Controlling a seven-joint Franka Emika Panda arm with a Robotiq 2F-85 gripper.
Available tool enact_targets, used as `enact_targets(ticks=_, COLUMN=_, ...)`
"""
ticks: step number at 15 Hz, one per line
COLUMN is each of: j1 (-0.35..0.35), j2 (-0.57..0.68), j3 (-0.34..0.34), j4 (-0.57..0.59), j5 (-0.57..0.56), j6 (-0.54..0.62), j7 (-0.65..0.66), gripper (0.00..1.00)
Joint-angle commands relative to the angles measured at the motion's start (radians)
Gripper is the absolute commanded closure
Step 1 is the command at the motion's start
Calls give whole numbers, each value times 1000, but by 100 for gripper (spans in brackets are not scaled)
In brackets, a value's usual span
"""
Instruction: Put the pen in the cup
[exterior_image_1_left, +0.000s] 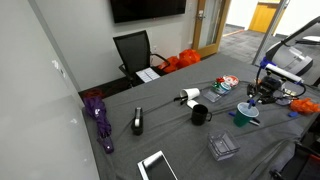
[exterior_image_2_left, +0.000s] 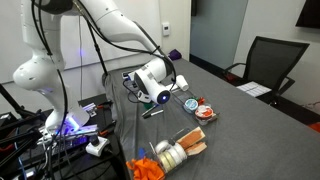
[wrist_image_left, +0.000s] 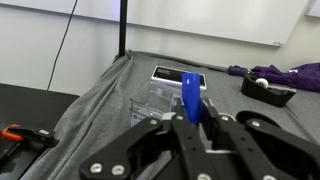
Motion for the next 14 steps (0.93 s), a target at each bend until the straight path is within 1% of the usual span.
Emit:
enact_targets(ticks=1, j1=-10, j2=73, j3=12, j4=58, j5=29, j6=-24, j7=-17, gripper=95)
enact_targets(ticks=2, j1=-9, j2=87, j3=14, j4=67, j5=33, j6=-23, j7=-13, gripper=95)
enact_targets(ticks=3, j1=-8, j2=96, j3=15, j4=75, j5=34, j6=-23, j7=-11, gripper=88)
enact_targets(ticks=4, j1=-9, j2=104, j3=16, j4=80, j5=38, j6=-25, j7=-12, gripper=55)
enact_targets(ticks=5, j1=-10, j2=111, j3=17, j4=87, j5=39, j6=-27, j7=-12, gripper=54)
enact_targets(ticks=6, j1=-10, j2=114, j3=17, j4=90, j5=38, j6=-28, j7=-13, gripper=48)
enact_targets(ticks=12, j1=-3, j2=100, j3=12, j4=84, j5=34, j6=-14, j7=-24, gripper=5)
enact_targets(ticks=13, j1=-2, j2=96, j3=11, j4=82, j5=33, j6=-12, j7=-24, gripper=1)
enact_targets(ticks=14, j1=-1, j2=92, j3=10, j4=81, j5=32, j6=-10, j7=-24, gripper=0)
